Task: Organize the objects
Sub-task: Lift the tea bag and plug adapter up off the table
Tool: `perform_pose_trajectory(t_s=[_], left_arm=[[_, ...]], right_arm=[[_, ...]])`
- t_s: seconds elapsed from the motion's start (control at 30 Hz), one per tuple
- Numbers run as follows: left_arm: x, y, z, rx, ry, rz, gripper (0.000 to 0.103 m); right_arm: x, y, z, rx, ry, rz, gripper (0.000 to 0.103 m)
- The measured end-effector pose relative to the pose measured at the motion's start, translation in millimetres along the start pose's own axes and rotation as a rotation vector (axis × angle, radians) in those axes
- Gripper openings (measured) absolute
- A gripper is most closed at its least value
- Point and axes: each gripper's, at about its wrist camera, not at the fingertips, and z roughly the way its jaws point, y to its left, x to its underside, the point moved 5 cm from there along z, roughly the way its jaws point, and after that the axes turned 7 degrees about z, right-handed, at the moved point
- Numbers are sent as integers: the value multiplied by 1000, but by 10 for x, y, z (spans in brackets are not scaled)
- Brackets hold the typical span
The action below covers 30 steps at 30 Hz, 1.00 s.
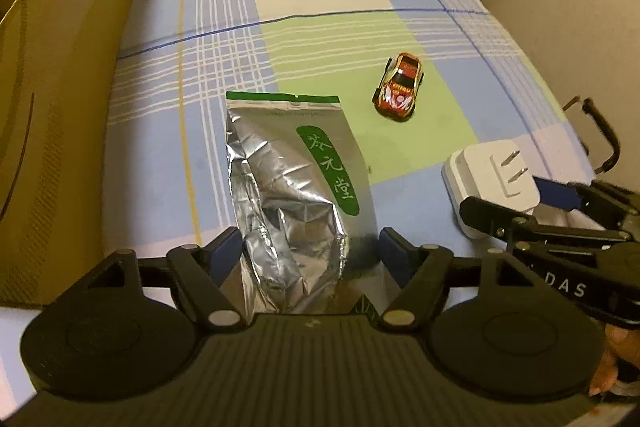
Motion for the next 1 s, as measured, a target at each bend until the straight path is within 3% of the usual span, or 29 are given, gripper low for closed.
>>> perform_pose_trajectory(t_s=[0.3,0.43,0.53,0.67,1.0], left_arm=[[32,-26,103,-3,23,8,80],[51,-53,100,-18,22,19,79],[58,-38,60,-15,21,9,69],[47,-22,-65,6,-3,7,46],[216,63,-335,35,-26,-58,43]], right_arm=[[12,-5,36,-1,1,8,62],[7,-6,21,-5,-4,12,62],[17,8,9,-7,-3,5,62],[15,26,-16,-11,-9,-2,62],[-3,88,-239,-45,-38,26,62]])
